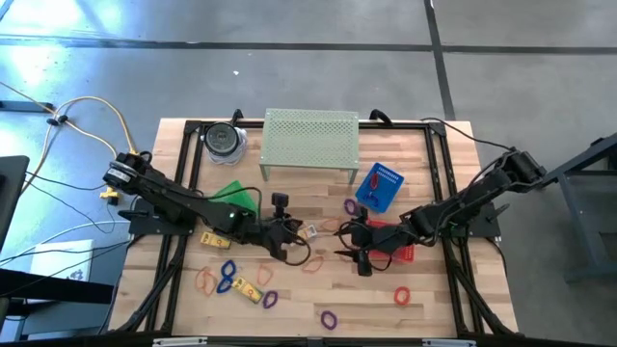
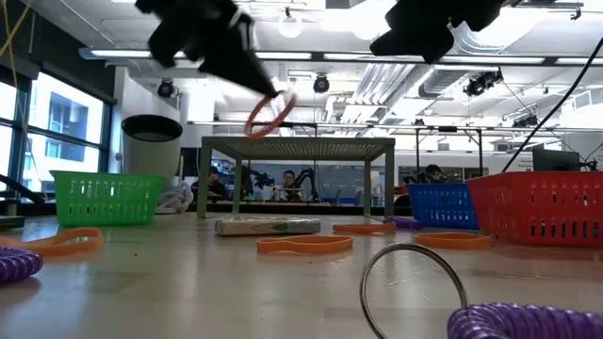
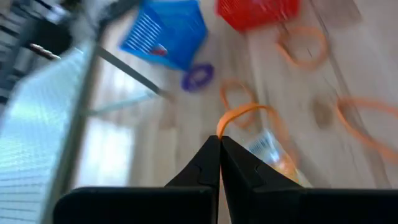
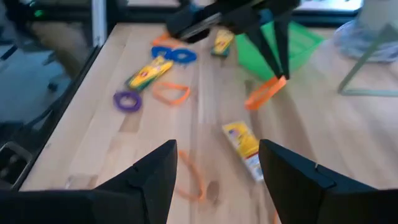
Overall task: Pick & Place Office Desk Supplies
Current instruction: Put the orange rubberband into the red basket
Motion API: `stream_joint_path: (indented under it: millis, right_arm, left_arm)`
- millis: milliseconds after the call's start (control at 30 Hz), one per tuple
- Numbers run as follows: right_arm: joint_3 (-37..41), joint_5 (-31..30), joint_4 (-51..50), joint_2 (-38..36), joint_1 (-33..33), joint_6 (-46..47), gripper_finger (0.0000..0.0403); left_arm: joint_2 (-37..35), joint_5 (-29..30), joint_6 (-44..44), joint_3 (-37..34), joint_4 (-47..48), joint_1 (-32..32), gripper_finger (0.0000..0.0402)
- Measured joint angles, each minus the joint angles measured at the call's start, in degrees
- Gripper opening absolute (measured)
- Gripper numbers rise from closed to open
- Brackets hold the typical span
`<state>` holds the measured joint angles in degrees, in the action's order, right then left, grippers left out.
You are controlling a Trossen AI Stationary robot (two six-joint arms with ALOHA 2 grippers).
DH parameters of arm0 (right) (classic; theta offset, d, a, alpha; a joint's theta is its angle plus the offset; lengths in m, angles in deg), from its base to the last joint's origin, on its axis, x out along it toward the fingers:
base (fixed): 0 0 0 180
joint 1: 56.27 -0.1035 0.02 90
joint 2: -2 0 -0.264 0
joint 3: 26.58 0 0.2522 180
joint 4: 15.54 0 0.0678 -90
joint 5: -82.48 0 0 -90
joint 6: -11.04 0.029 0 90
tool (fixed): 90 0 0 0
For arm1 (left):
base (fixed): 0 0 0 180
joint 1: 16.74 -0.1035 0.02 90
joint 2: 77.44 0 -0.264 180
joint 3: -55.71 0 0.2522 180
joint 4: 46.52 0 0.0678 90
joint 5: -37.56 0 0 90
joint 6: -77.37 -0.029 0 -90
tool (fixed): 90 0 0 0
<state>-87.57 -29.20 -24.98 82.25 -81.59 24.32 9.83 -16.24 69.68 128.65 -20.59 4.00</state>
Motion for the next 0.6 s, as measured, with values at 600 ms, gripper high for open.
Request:
stream_joint_path:
  millis: [600]
  right_arm:
    - [-0.1, -9.7, 16.6, 7.8, 4.1, 1.4, 0.0215]
  left_arm:
    - [0.0, 8.9, 3.0, 0.0, -11.6, 1.9, 0.0000]
